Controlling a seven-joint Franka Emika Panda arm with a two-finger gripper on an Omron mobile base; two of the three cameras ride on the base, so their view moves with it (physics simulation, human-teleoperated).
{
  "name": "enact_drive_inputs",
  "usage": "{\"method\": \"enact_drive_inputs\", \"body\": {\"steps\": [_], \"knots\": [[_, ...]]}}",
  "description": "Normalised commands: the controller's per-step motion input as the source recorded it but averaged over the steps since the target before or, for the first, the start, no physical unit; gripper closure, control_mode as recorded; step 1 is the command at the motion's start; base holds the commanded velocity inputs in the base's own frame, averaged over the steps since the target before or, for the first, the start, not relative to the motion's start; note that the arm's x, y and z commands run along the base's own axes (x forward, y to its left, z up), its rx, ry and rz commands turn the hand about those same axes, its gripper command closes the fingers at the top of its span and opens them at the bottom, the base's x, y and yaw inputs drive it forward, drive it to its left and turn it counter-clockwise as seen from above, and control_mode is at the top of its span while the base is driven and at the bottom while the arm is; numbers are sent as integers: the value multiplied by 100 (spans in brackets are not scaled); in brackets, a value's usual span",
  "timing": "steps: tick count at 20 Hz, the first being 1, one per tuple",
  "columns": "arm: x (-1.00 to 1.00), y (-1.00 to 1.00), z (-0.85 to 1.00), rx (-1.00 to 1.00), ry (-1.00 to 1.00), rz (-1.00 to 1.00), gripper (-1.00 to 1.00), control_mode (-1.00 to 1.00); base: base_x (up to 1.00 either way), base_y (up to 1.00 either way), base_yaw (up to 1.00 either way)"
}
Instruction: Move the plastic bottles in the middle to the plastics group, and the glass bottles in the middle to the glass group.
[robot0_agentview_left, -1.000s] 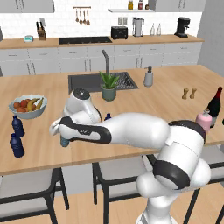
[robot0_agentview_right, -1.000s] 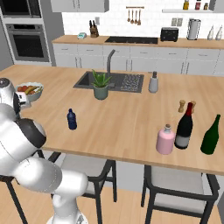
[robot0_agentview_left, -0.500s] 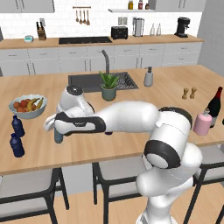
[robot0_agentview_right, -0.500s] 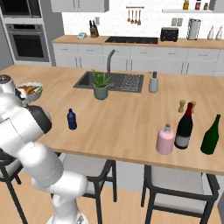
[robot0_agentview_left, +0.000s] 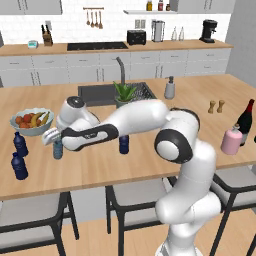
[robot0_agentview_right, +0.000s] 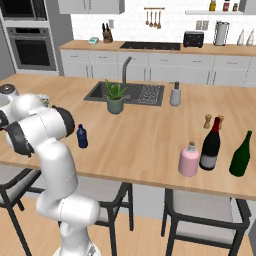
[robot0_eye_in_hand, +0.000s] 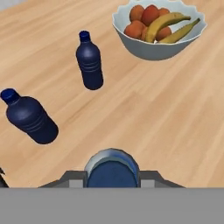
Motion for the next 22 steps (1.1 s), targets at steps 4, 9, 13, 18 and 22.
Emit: {"method": "enact_drive_inputs", "body": {"steps": [4, 9, 13, 18, 22], "knots": [[26, 41, -2, 0, 0, 0, 100, -100, 0, 0, 0], [17, 27, -5, 0, 0, 0, 100, -100, 0, 0, 0], [16, 6, -19, 0, 0, 0, 100, -100, 0, 0, 0], [12, 1, -40, 0, 2, 0, 100, -100, 0, 0, 0], [1, 0, -50, 0, 7, 0, 100, -100, 0, 0, 0]]}}
